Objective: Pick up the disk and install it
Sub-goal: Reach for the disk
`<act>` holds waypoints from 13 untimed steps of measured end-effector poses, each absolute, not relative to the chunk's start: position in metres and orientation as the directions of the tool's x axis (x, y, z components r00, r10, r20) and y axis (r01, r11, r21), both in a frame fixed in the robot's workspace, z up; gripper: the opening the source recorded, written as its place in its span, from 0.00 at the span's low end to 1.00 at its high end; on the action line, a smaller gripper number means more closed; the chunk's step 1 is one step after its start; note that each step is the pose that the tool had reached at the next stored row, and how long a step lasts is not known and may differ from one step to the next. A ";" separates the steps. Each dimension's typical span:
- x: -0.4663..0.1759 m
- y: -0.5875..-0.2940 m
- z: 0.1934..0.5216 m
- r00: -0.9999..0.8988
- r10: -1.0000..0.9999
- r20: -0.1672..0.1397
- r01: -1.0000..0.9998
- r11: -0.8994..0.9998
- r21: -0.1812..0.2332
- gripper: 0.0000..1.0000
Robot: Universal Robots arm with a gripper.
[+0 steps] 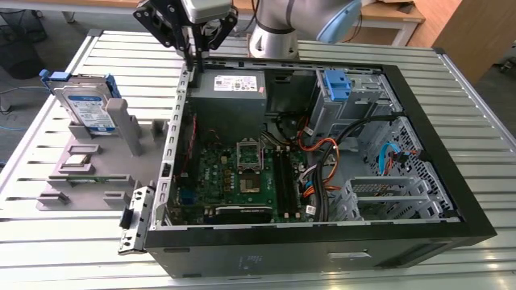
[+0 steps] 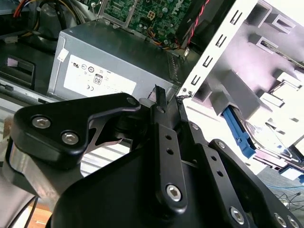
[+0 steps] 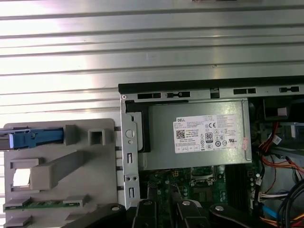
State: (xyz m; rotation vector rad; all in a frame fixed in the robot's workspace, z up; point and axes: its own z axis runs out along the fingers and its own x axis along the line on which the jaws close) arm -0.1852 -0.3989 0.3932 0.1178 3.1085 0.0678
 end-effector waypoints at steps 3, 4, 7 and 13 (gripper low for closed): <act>-0.189 -0.399 0.393 -0.997 0.076 -0.029 0.075 0.996 0.045 0.24; -0.191 -0.399 0.393 -0.997 0.076 -0.029 0.075 0.996 0.045 0.24; -0.195 -0.399 0.393 -0.997 0.076 -0.029 0.075 0.996 0.045 0.24; -0.200 -0.399 0.393 -0.997 0.076 -0.029 0.075 0.996 0.045 0.24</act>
